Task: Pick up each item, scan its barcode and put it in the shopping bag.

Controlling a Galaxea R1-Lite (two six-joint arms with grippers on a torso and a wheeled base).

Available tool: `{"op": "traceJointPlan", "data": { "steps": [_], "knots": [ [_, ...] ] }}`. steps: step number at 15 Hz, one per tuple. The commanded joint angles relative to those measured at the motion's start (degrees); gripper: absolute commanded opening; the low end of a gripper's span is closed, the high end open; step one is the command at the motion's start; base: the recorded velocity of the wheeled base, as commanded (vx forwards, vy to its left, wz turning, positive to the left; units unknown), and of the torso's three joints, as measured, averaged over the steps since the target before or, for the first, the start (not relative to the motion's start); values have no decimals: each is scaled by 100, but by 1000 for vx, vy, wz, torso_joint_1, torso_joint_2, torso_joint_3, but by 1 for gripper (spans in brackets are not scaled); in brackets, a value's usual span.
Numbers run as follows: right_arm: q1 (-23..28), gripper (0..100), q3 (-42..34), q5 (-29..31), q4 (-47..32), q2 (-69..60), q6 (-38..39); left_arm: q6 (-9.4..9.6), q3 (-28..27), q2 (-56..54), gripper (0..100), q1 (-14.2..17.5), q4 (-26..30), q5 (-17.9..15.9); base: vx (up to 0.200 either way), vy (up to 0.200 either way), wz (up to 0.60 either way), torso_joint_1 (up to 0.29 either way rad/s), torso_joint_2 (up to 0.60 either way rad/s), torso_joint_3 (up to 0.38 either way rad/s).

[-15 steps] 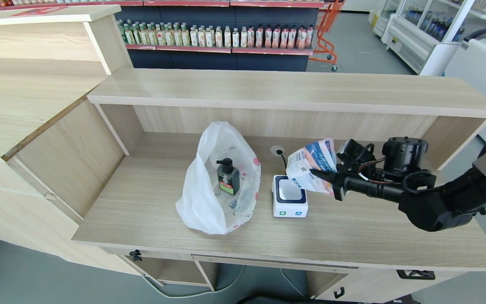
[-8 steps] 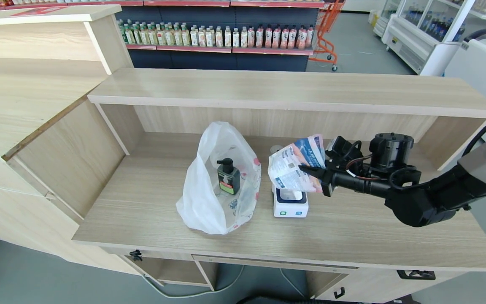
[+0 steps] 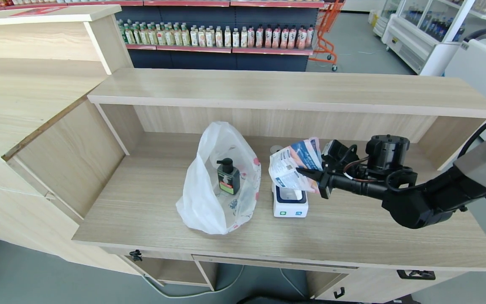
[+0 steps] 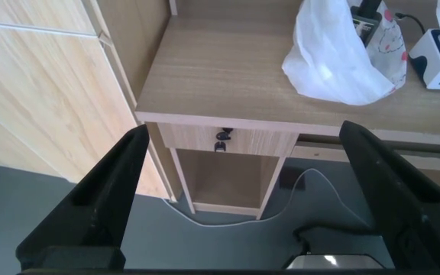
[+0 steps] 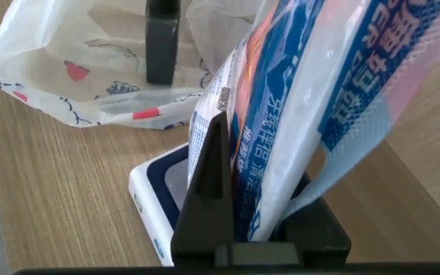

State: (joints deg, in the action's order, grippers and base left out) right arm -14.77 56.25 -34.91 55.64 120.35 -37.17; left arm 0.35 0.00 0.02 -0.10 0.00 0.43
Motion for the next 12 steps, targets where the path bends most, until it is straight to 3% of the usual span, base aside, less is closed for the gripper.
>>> {"op": "traceJointPlan", "data": {
  "steps": [1,9,12],
  "knots": [
    [10,0,-61,2,0,-29,-54,9,0,-2,100,1,0,1,0,0,0,0,0,0],
    [10,0,-35,2,-35,-169,43,9,0,-2,100,1,0,1,0,0,0,0,0,0],
    [-17,0,123,37,-53,-398,614,9,0,-2,100,1,0,1,0,0,0,0,0,0]
  ]
}}
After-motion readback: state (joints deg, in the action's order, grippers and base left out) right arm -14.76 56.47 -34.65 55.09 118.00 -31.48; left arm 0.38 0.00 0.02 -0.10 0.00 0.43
